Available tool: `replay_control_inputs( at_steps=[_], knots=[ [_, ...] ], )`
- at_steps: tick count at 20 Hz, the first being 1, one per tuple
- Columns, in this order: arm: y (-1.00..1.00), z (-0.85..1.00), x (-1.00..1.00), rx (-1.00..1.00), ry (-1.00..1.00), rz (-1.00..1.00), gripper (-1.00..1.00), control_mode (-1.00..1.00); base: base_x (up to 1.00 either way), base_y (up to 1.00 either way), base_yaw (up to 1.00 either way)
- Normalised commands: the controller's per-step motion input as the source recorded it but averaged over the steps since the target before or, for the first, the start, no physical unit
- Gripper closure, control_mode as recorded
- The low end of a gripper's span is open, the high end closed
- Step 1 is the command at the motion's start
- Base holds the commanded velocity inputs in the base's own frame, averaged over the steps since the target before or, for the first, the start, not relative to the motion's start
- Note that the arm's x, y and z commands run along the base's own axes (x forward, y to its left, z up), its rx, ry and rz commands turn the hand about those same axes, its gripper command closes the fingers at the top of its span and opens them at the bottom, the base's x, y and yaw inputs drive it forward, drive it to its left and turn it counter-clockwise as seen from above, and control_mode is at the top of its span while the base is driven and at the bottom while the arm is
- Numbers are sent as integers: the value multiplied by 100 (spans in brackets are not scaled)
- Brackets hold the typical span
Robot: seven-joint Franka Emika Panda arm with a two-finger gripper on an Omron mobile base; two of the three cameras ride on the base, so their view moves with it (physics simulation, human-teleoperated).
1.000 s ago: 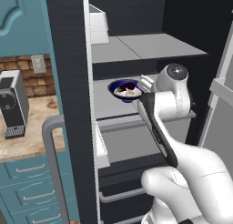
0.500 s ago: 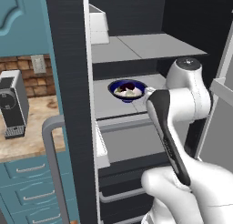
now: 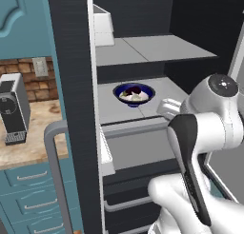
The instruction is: Place the bowl with the eggplant and garlic on the second highest shelf of the fridge. Place the bowl with the steak and fish on the top shelf of the fridge.
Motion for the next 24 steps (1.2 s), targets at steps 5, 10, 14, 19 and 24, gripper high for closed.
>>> replay_control_inputs(
  at_steps=[5, 10, 14, 19, 24],
  knots=[
    [0, 0, 0, 0, 0, 0, -100, 100, -70, 0, 3],
    [0, 0, 0, 0, 0, 0, -100, 100, -100, 17, 50],
    [0, 0, 0, 0, 0, 0, -100, 100, -44, 75, 90],
    [0, 0, 0, 0, 0, 0, -100, 100, 5, 100, 66],
    [0, 0, 0, 0, 0, 0, -100, 100, 78, 100, 31]
  ],
)
